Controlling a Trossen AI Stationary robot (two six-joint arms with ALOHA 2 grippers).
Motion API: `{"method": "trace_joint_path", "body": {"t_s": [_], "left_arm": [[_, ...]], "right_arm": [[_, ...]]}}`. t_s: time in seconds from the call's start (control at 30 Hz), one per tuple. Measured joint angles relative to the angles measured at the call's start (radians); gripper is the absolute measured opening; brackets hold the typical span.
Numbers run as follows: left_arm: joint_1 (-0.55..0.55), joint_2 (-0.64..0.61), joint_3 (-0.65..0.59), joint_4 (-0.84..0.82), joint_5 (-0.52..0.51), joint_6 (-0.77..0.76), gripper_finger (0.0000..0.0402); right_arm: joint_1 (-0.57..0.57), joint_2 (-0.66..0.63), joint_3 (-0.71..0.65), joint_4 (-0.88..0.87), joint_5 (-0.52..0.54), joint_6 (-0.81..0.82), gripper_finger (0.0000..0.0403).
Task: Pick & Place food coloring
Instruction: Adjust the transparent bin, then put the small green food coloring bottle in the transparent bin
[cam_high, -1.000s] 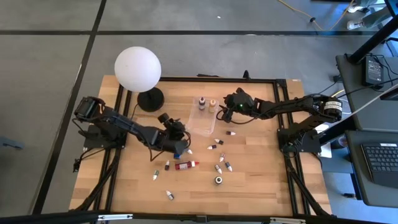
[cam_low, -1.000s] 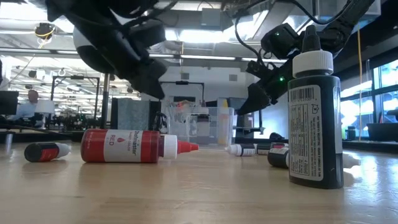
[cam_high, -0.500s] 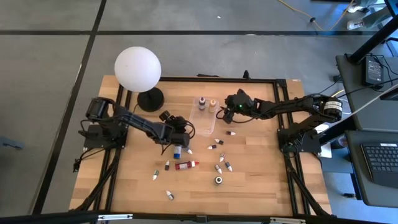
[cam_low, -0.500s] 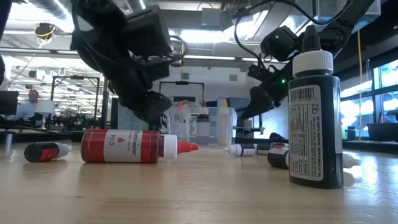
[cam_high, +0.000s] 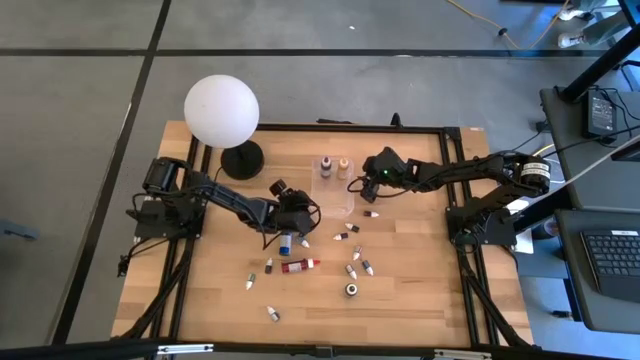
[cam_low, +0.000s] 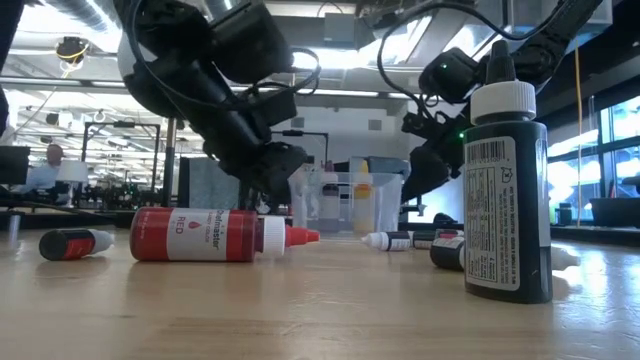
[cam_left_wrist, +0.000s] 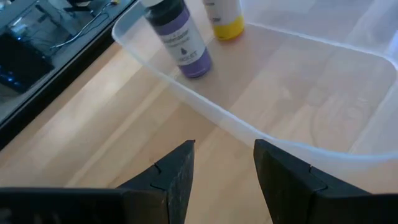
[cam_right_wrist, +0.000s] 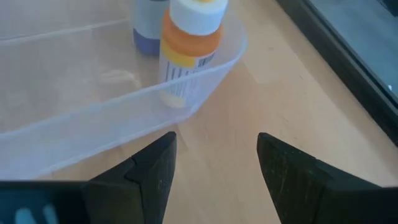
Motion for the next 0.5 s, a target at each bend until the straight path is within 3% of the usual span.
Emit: {"method": "trace_joint_path", "body": {"t_s": [0.27, 0.5], "left_arm": [[0.002, -0.002, 0.000, -0.022, -0.014, 0.037, 0.0166], [-0.025, -0.101, 0.000, -0.175, -0.120, 0.004, 0.0162]], "right_arm": [[0.000, -0.017, 0.000, -0.048, 0.000, 0.010, 0.0226], [0.032, -0.189, -0.001, -0.195, -0.002, 0.075, 0.0226]]}}
